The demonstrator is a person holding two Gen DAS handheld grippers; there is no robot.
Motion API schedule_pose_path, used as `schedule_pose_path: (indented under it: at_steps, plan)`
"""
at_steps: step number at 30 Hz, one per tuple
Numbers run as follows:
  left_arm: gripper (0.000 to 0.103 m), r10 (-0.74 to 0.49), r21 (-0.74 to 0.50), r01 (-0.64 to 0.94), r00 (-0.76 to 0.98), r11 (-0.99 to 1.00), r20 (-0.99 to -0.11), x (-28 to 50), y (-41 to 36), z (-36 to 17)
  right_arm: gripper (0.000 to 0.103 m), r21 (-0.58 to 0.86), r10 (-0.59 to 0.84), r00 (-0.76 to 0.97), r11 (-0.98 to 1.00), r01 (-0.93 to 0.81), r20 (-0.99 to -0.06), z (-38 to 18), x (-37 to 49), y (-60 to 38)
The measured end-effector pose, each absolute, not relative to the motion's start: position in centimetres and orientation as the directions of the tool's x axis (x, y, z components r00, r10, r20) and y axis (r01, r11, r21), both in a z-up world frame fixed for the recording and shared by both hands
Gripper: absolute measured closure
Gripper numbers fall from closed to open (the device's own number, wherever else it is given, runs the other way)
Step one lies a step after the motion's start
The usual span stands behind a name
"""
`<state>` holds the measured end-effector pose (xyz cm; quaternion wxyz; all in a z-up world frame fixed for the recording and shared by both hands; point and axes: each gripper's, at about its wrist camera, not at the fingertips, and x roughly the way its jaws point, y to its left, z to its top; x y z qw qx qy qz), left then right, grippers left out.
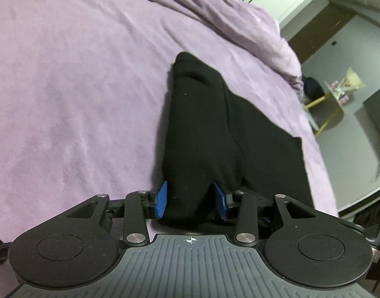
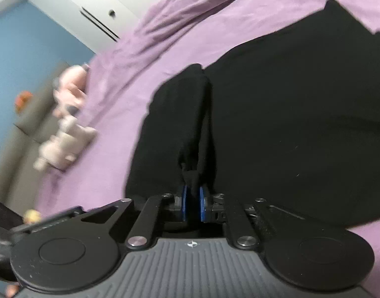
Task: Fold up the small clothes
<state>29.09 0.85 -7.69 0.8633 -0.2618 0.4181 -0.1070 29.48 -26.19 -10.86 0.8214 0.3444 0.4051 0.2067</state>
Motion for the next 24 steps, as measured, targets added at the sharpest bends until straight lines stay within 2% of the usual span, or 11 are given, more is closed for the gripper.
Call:
schedule_pose_path:
  at_steps: [1, 3, 6, 8, 11, 18, 21, 24]
  plan:
    - [0.06, -0.418, -0.559, -0.032, 0.629, 0.829, -0.656, 29.1, 1.1, -7.6, 0.095, 0.759, 0.632, 0.581, 0.651, -0.037, -0.513, -11.3, 29.5, -26.9]
    - [0.06, -0.458, -0.613, -0.039, 0.627, 0.789, -0.63, 29.0, 1.9, -7.7, 0.096, 0.69, 0.569, 0.574, 0.723, -0.008, -0.589, -11.9, 29.6, -27.2]
    - [0.06, -0.475, -0.656, -0.066, 0.637, 0.752, -0.607, 29.1, 3.1, -8.0, 0.096, 0.644, 0.554, 0.559, 0.764, -0.046, -0.617, -11.5, 29.8, -26.7]
    - [0.06, -0.407, -0.591, -0.082, 0.65, 0.802, -0.642, 29.5, 2.8, -7.8, 0.086, 0.649, 0.555, 0.58, 0.758, -0.058, -0.596, -10.6, 30.3, -26.8]
    - [0.057, -0.385, -0.572, -0.07, 0.671, 0.817, -0.634, 30.1, 2.3, -7.5, 0.072, 0.678, 0.534, 0.62, 0.735, -0.005, -0.574, -10.1, 31.9, -27.5]
    - [0.053, -0.458, -0.641, -0.035, 0.669, 0.767, -0.585, 30.7, 2.4, -8.0, 0.069, 0.737, 0.602, 0.576, 0.676, -0.001, -0.553, -11.4, 36.8, -25.9]
    - [0.053, -0.455, -0.639, -0.045, 0.662, 0.768, -0.595, 30.1, 3.3, -8.2, 0.065, 0.742, 0.615, 0.574, 0.67, -0.02, -0.541, -11.3, 37.5, -25.2]
    - [0.052, -0.458, -0.645, -0.058, 0.655, 0.762, -0.601, 29.8, 4.0, -8.8, 0.066, 0.737, 0.621, 0.569, 0.675, -0.038, -0.54, -11.2, 37.9, -24.8]
